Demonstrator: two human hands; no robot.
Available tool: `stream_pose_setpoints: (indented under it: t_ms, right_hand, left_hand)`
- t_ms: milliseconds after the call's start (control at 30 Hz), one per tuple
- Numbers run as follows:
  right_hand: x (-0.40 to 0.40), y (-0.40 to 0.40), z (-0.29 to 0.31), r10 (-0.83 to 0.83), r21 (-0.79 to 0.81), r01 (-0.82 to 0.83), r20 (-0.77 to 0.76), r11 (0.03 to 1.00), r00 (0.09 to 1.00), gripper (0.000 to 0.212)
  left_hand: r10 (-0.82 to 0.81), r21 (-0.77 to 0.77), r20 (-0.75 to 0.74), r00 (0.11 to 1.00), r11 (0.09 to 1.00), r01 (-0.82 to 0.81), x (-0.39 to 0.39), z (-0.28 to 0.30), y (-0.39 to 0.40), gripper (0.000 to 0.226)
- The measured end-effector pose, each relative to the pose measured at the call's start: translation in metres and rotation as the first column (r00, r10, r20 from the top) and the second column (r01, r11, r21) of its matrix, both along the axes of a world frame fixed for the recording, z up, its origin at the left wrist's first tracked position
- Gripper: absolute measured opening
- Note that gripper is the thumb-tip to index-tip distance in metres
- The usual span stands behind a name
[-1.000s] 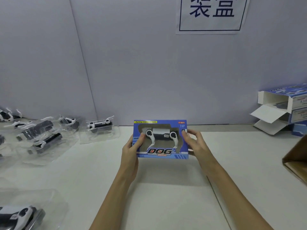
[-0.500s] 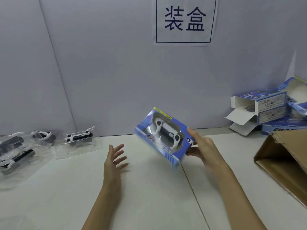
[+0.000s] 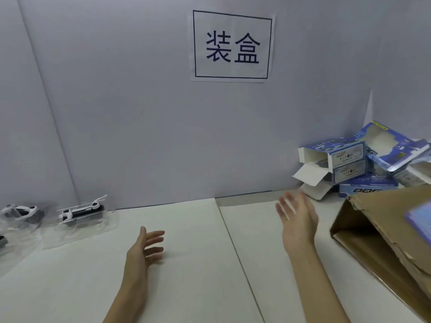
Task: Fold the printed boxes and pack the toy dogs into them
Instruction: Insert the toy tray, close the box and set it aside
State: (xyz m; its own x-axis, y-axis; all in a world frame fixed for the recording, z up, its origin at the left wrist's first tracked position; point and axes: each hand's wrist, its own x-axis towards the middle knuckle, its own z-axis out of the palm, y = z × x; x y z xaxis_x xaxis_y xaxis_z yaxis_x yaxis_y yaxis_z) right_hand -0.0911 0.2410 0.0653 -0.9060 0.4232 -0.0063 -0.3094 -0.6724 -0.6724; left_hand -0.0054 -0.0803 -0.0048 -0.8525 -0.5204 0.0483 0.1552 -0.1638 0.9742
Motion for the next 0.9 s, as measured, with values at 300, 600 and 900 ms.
stream_pose_setpoints:
  t_ms: [300,600,900]
  right_hand:
    - [-0.082,-0.029,-0.038,-0.266,0.973,-0.228,0.214,-0.025,0.940,0.028]
    - [-0.182,0.046,-0.027,-0.612,0.473,-0.509,-0.085,-0.719,0.786,0.041]
    - [-0.181,0.045,-0.034,-0.615,0.413,-0.513,-0.162,-0.753,0.772,0.041]
  left_hand:
    - [0.011,-0.300,0.021,1.000,0.954,-0.004,-0.004,-0.010,0.010,0.050]
    - [0.044,-0.365,0.013,0.999,0.930,-0.036,-0.018,-0.016,0.012,0.051]
    - [0.039,-0.343,0.030,0.999,0.939,-0.027,-0.020,-0.014,0.015,0.053]
